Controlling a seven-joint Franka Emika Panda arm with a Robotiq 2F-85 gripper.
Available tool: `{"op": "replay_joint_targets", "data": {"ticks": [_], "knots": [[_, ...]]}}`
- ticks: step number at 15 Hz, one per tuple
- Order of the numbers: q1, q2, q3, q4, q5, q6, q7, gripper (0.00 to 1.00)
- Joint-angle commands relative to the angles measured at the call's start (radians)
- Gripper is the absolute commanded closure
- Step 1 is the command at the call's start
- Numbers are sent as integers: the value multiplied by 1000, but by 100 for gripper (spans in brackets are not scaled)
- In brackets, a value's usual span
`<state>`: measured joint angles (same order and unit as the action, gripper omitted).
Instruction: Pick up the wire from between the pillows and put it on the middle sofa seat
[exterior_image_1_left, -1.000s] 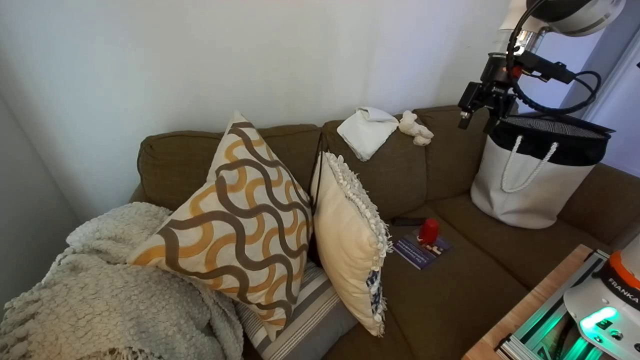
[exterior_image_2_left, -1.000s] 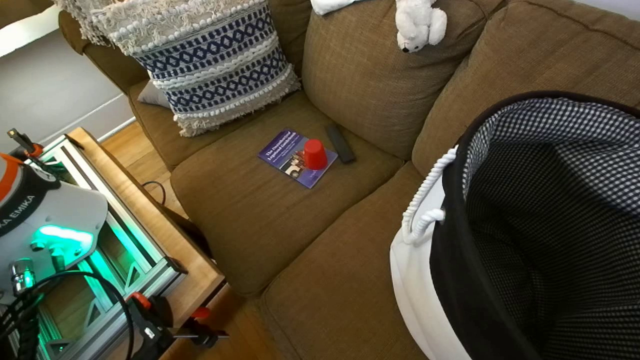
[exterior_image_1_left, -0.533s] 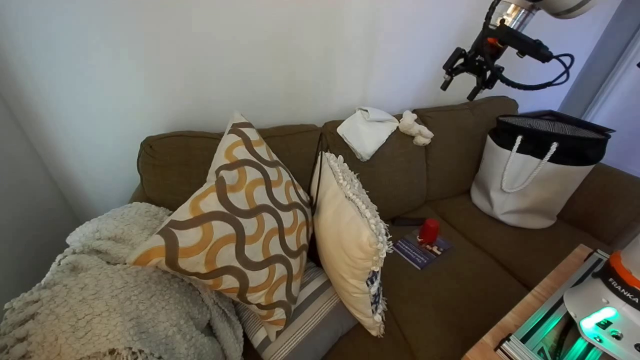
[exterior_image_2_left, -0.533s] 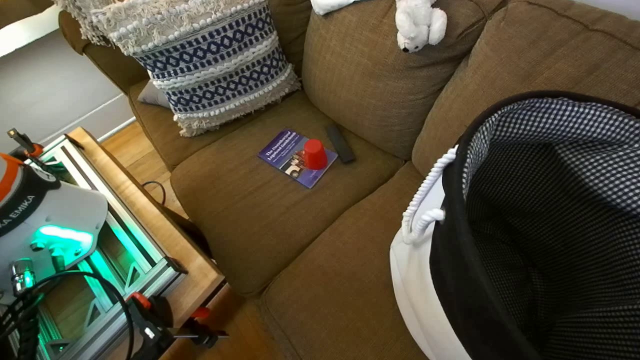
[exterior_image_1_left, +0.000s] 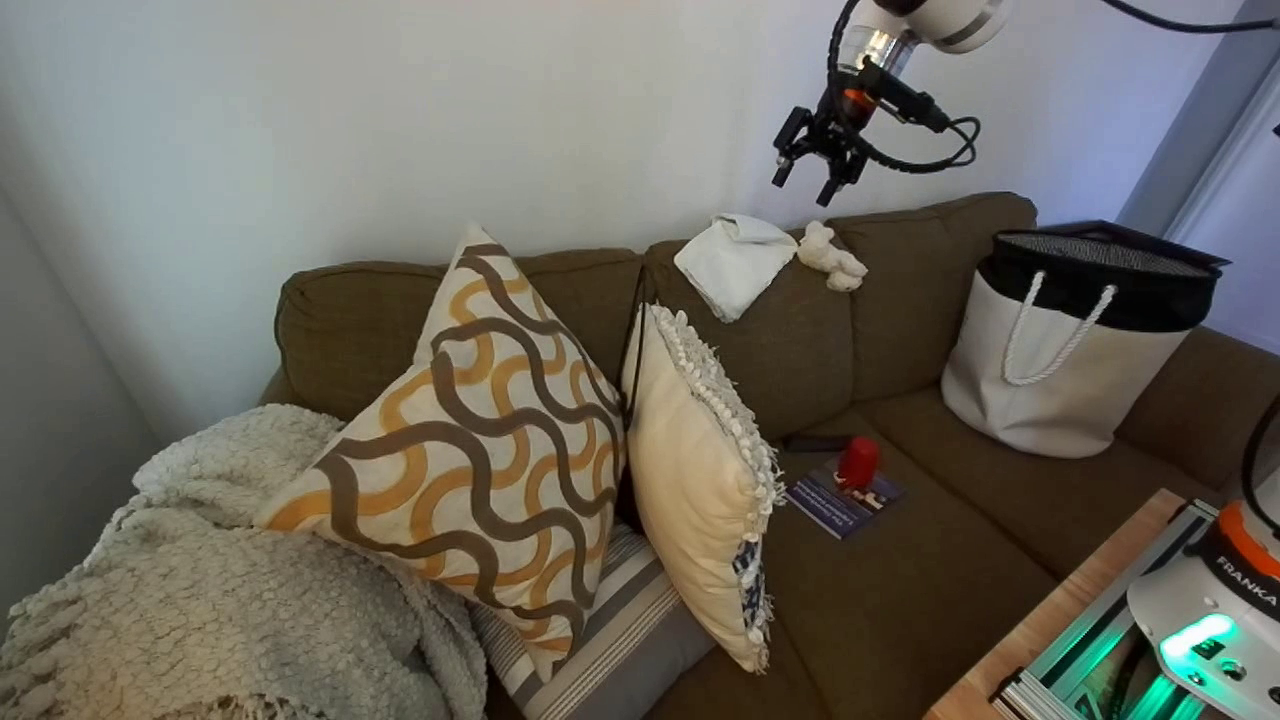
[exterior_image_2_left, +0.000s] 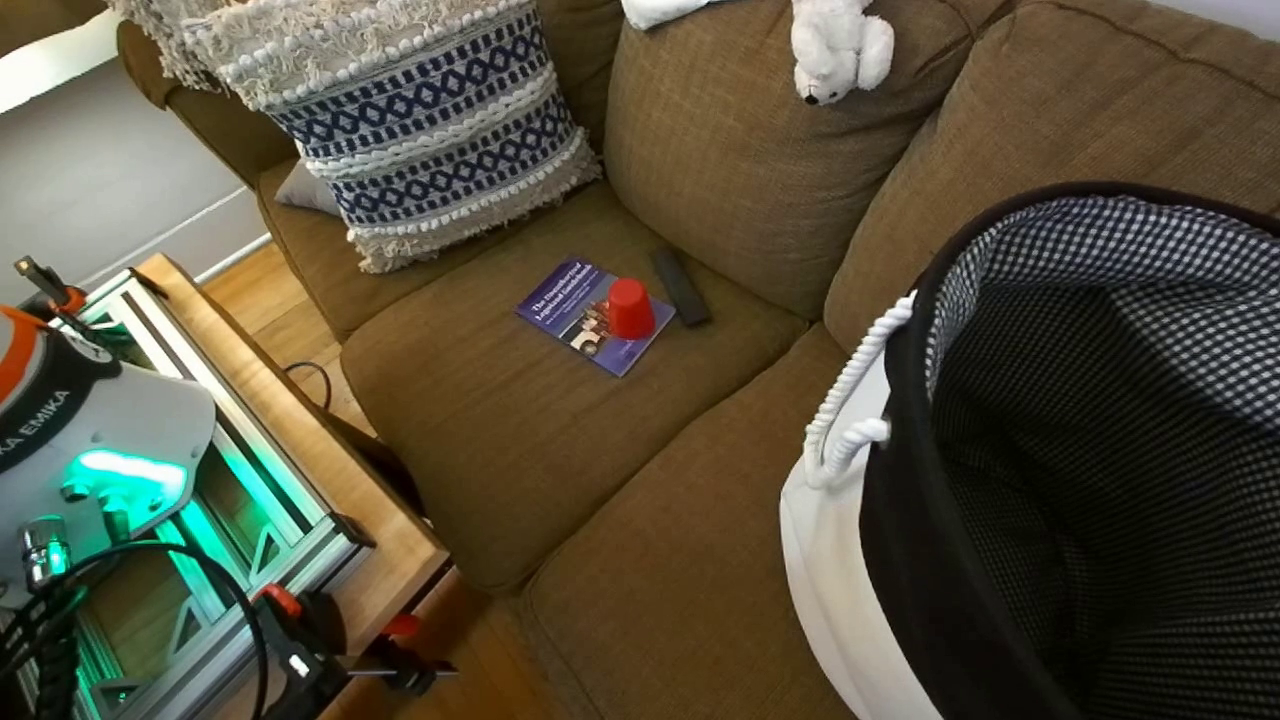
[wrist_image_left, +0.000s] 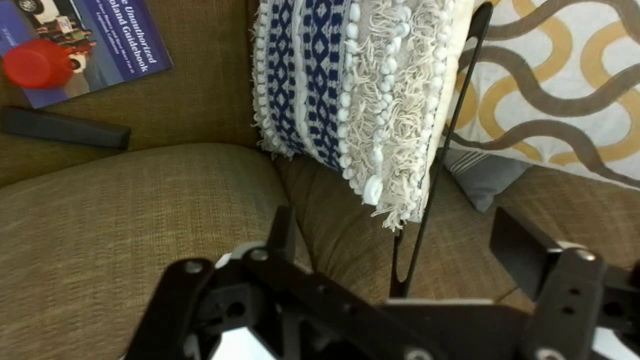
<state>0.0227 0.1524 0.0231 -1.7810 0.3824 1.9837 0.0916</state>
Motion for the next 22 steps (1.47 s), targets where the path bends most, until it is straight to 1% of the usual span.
{"op": "replay_joint_targets", "data": {"ticks": [1, 3, 6, 7, 9, 10, 11, 13, 14, 17, 19, 20, 22], "knots": [[-1, 32, 9, 33, -1, -13, -2, 0], [-1, 60, 11, 64, -1, -24, -11, 0], [-3, 59, 10, 77, 0, -31, -14, 0], [-8, 94, 15, 114, 15, -39, -56, 0], [-12, 176, 27, 209, 24, -49, -122, 0], [-10, 236, 37, 282, 22, -67, -151, 0], [-11, 275, 44, 329, 16, -77, -168, 0], [-22, 378, 67, 444, 19, -94, -220, 0], [-36, 435, 87, 497, 43, -99, -262, 0], [-54, 582, 131, 656, 56, -172, -310, 0], [-59, 667, 154, 759, 56, -251, -315, 0], [-42, 564, 131, 613, 29, -164, -291, 0], [-47, 628, 144, 689, 30, -204, -298, 0]]}}
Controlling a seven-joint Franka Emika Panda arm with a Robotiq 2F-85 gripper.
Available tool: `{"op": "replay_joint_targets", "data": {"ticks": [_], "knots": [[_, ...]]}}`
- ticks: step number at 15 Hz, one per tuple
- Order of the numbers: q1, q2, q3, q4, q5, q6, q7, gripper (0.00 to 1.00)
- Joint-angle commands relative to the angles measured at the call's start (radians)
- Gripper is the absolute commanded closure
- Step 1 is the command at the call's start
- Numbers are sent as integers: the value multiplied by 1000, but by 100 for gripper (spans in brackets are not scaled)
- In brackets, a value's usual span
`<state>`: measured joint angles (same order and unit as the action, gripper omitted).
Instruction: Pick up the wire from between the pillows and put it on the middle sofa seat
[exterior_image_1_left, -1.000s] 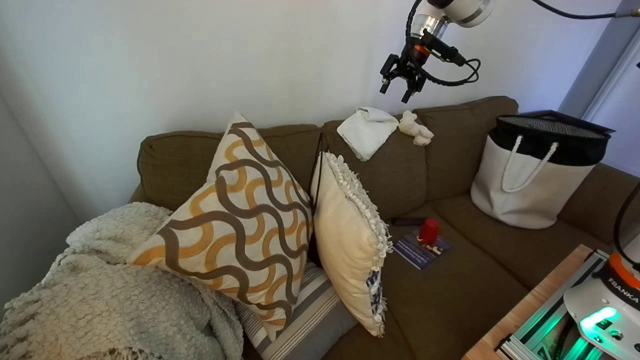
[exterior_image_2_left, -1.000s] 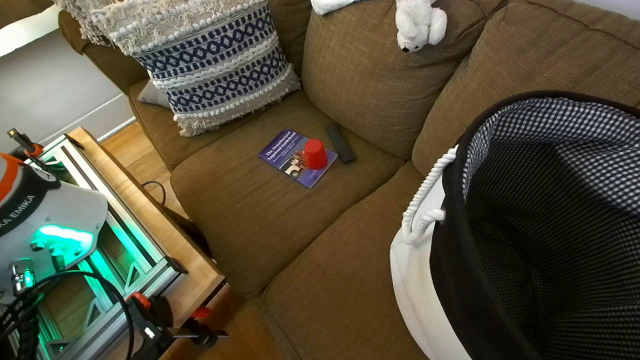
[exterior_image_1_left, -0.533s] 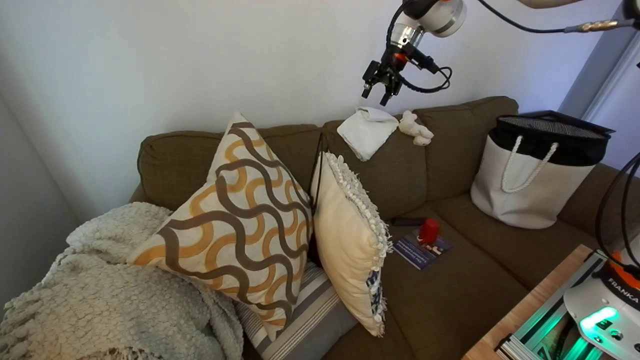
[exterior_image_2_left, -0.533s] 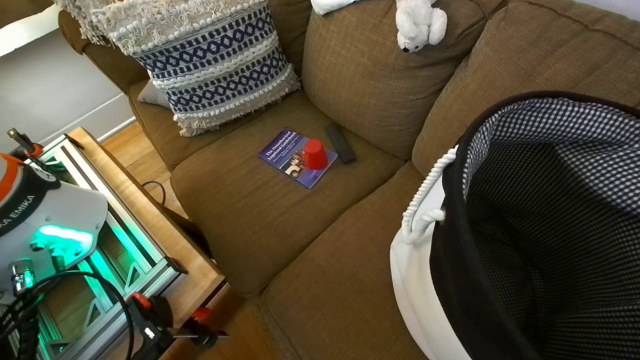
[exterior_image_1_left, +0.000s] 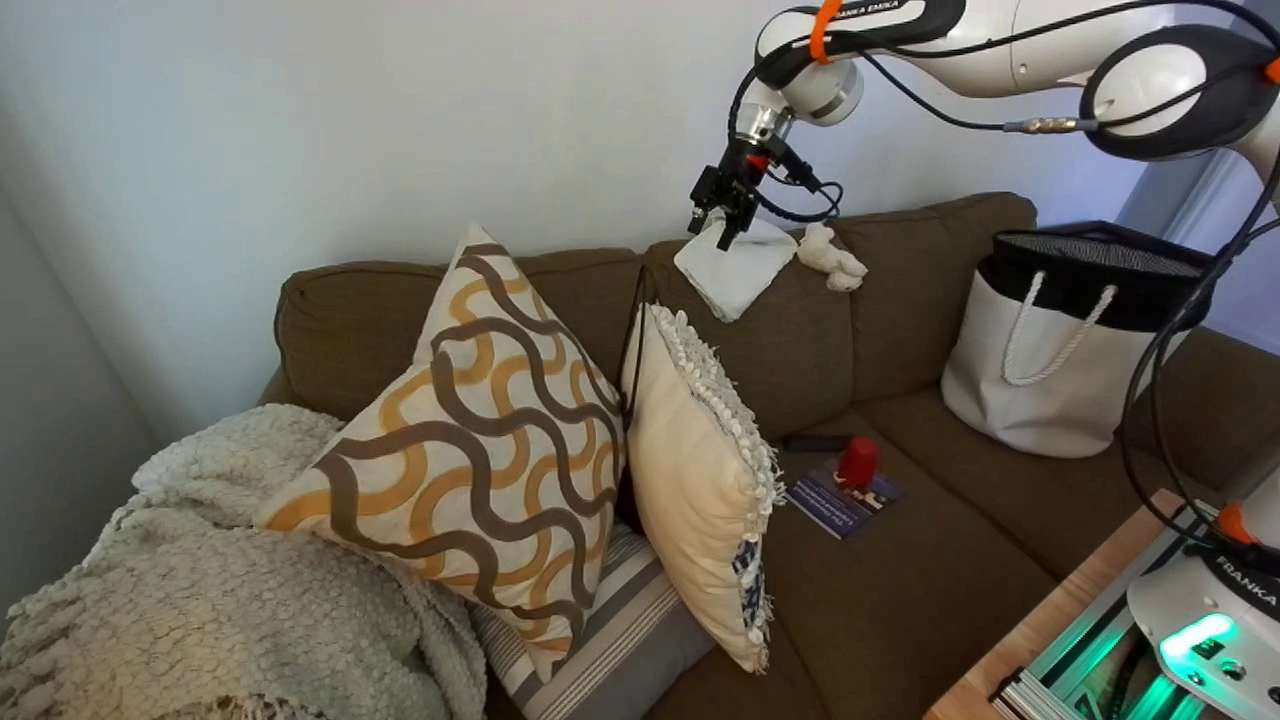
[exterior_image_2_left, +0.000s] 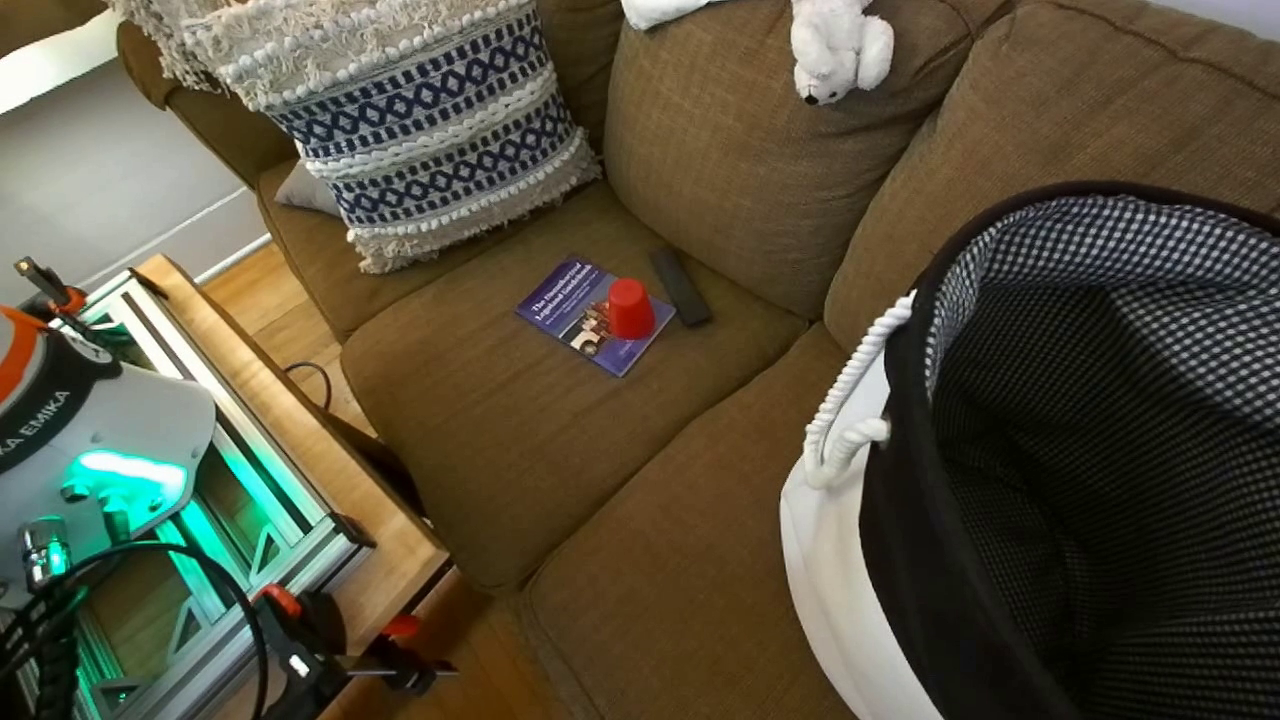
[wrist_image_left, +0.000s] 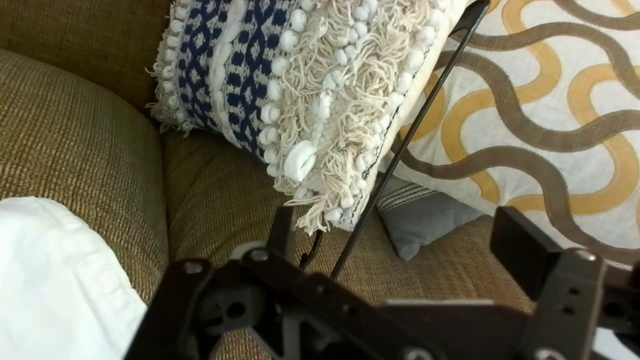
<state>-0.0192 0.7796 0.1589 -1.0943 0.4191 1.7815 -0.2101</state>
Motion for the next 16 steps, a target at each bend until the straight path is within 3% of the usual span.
{"op": "replay_joint_targets", "data": {"ticks": [1, 3, 4, 8, 16], "knots": [[-6, 17, 11, 24, -7, -8, 3, 0], [-6, 27, 14, 45, -7, -17, 3, 0], [-24, 23, 24, 24, 69, 63, 76, 0], [-9, 102, 34, 109, 136, 153, 219, 0], [4, 308, 33, 357, 134, -21, 609, 0]]}}
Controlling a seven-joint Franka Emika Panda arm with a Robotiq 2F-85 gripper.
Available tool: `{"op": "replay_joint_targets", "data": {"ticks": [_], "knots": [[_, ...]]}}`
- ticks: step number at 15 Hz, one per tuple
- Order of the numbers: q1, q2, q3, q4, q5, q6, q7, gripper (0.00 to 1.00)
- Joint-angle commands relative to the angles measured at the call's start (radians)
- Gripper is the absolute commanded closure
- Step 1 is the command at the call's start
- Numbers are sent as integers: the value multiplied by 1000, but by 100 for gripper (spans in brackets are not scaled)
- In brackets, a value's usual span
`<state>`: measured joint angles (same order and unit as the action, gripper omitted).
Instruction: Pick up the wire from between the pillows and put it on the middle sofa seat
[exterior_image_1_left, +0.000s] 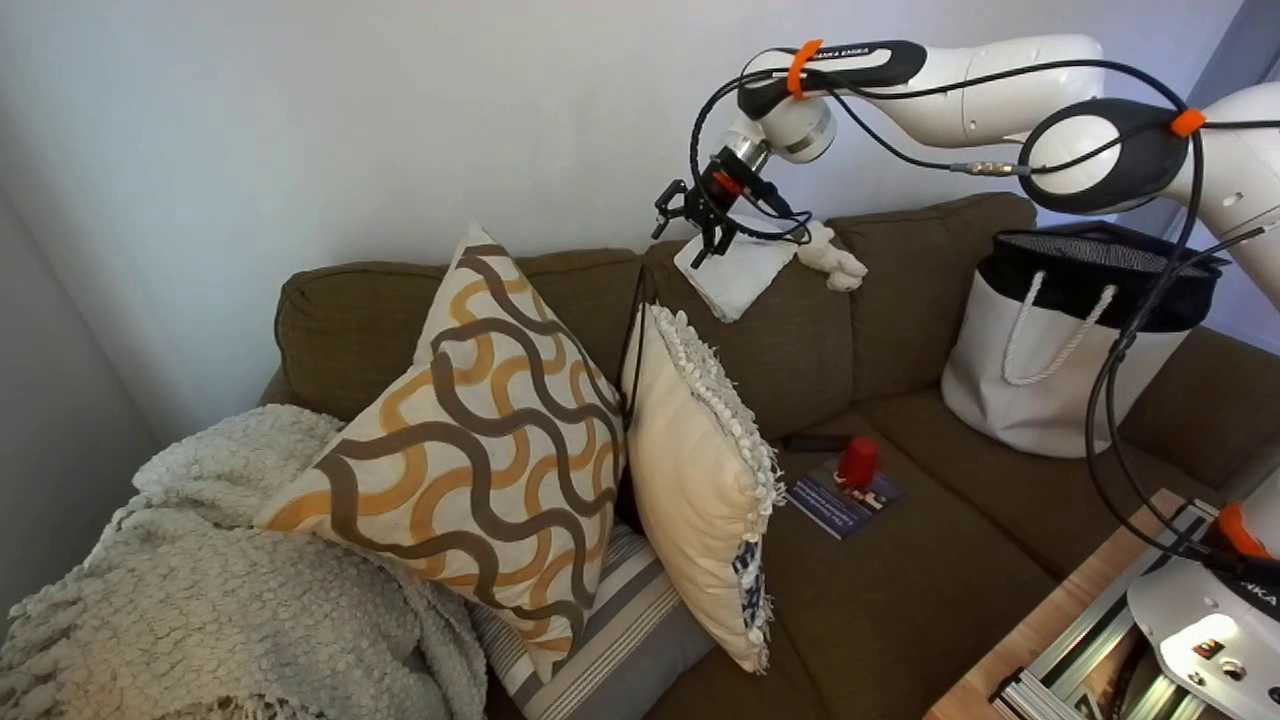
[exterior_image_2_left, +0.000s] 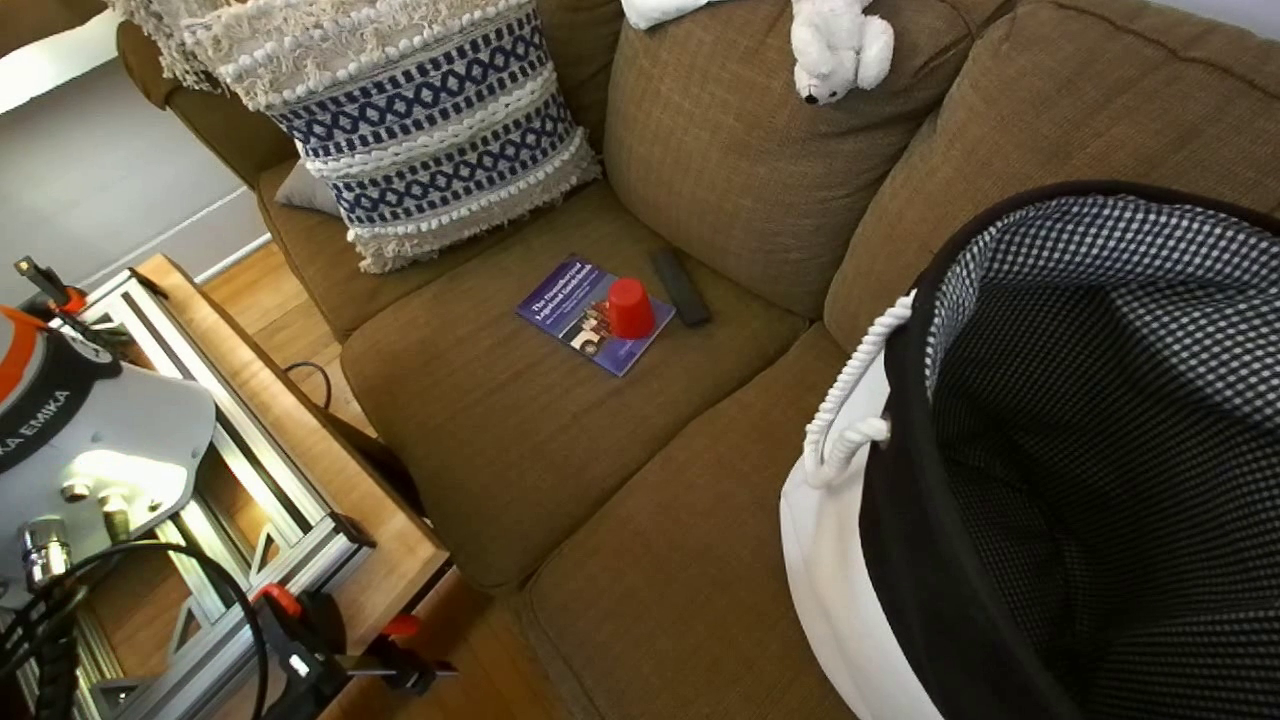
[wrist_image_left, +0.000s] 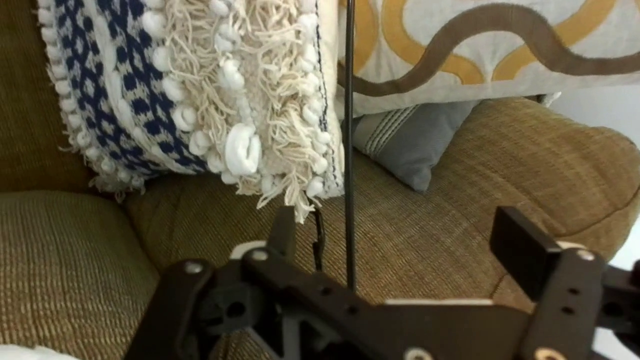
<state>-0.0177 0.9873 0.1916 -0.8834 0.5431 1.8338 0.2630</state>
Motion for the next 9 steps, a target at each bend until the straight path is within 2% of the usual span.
{"op": "replay_joint_targets", "data": {"ticks": [1, 5, 6, 9], "knots": [[8, 127, -4, 187, 0, -115, 196, 1], [39, 194, -35, 313, -47, -209, 398, 5], [52, 203, -60, 336, -79, -243, 447, 1], [72, 215, -100, 364, -177, -316, 490, 0]]}}
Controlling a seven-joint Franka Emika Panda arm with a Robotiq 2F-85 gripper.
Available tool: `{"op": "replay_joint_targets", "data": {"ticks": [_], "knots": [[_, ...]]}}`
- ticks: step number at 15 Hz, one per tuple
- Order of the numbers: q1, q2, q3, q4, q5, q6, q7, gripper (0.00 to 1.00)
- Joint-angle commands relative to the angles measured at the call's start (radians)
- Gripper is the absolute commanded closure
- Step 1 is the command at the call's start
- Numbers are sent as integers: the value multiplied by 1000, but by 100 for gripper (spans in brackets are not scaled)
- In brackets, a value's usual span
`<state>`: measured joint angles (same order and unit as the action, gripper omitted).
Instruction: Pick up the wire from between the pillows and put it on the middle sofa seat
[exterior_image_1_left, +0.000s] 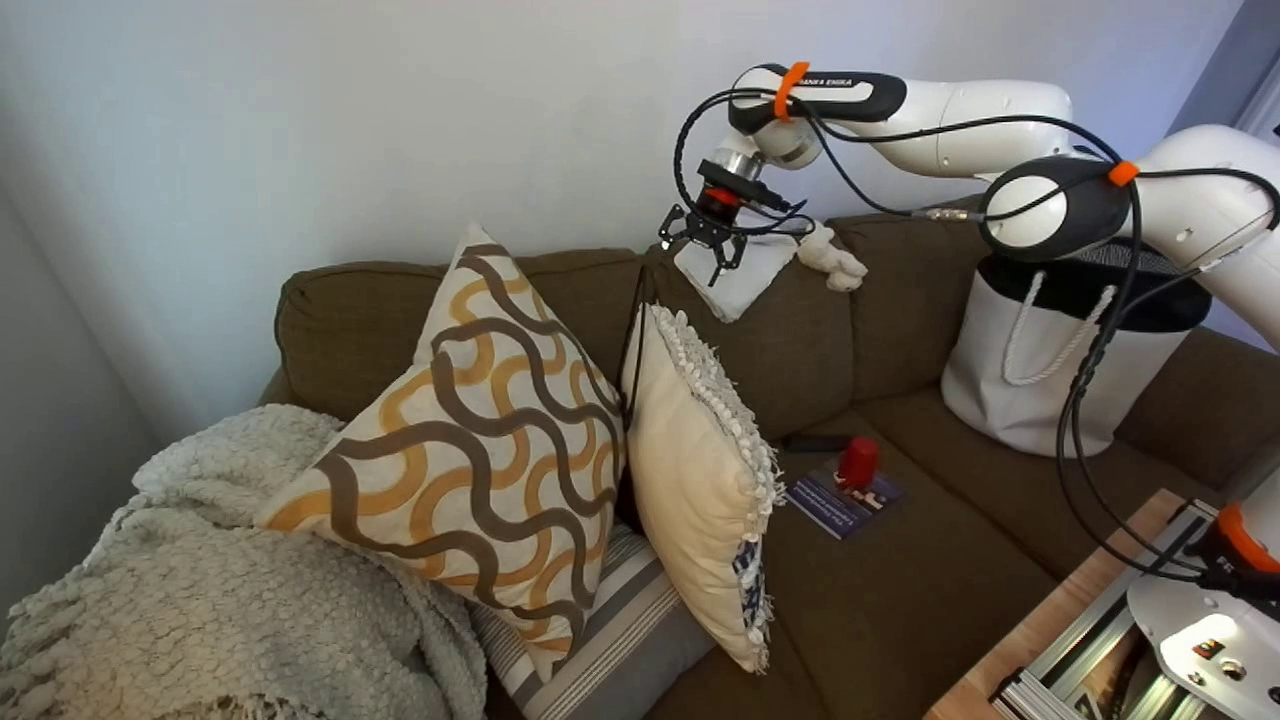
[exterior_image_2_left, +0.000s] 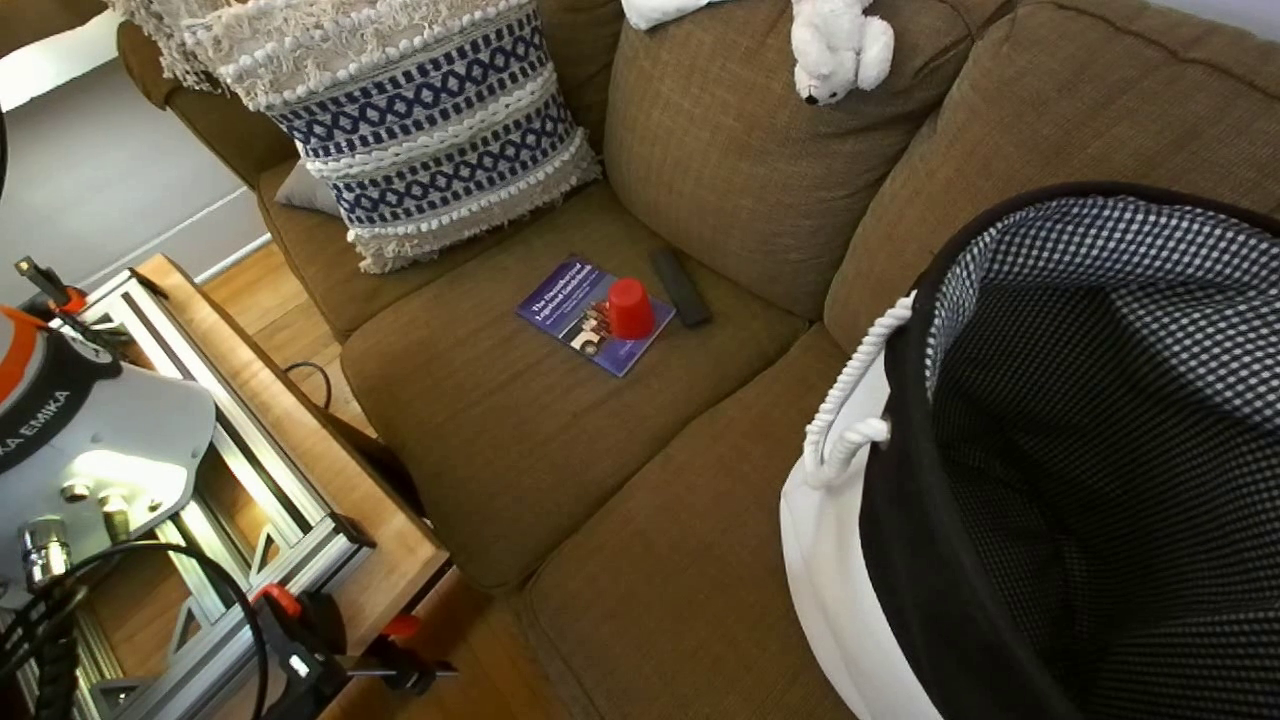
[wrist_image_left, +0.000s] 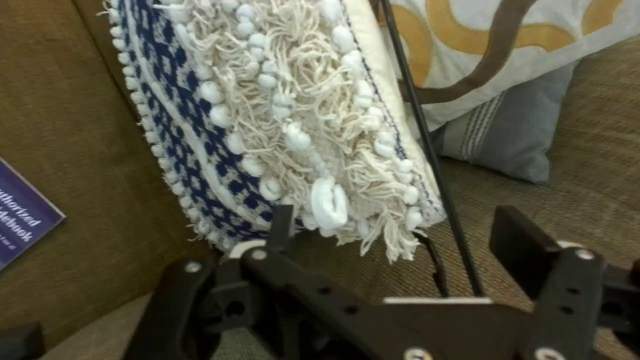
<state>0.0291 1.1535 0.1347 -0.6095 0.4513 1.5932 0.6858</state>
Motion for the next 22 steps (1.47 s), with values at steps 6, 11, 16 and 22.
{"op": "replay_joint_targets", "data": {"ticks": [6, 11, 16, 22], "knots": [[53, 40, -77, 78, -191, -73, -1, 0], [104, 71, -153, 124, -283, 78, 1, 0], [157, 82, -221, 134, -386, 289, -39, 0], [155, 112, -199, 132, -390, 463, -193, 0]]}}
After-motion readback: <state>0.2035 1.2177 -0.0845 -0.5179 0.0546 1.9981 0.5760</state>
